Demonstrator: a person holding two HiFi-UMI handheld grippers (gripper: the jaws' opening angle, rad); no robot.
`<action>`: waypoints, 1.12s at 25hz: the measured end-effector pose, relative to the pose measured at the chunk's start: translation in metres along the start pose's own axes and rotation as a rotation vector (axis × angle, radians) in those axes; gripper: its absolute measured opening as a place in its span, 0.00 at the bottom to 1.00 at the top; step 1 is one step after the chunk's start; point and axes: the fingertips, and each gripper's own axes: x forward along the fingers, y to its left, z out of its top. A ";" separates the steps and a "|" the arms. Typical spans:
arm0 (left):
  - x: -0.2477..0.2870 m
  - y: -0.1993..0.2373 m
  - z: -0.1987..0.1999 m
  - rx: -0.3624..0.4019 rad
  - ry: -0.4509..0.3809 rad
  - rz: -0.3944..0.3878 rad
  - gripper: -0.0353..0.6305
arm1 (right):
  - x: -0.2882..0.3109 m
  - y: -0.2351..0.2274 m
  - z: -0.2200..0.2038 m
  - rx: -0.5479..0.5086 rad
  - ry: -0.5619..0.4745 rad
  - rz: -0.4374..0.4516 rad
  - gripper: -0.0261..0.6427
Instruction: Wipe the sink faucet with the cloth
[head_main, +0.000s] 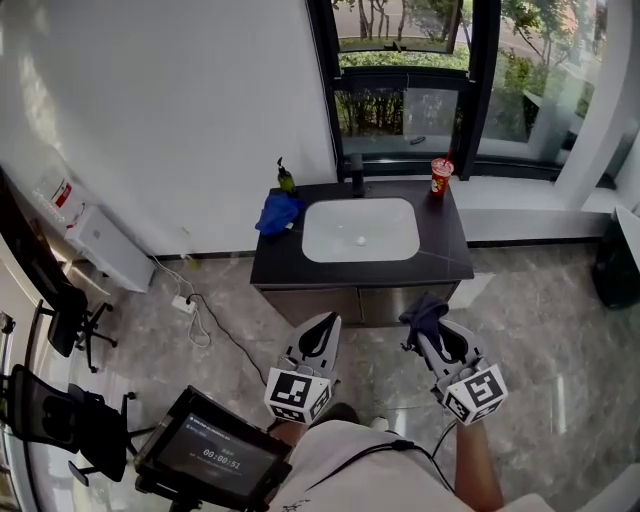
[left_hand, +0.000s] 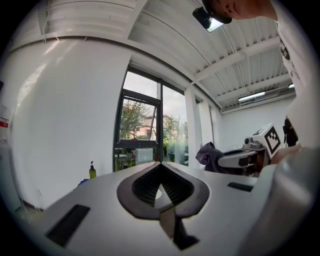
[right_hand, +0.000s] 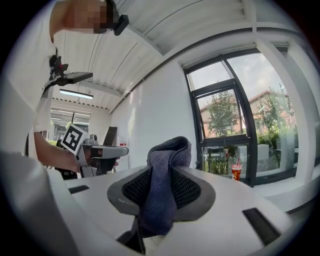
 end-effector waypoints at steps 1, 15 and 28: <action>-0.005 -0.001 0.000 -0.001 -0.002 0.002 0.04 | -0.002 0.003 0.002 -0.006 -0.004 0.000 0.21; -0.027 0.026 0.022 -0.005 -0.006 -0.027 0.04 | 0.007 0.044 0.018 -0.018 0.024 -0.002 0.21; -0.031 0.031 0.014 -0.002 -0.010 -0.020 0.04 | 0.012 0.045 0.011 -0.043 0.034 0.007 0.21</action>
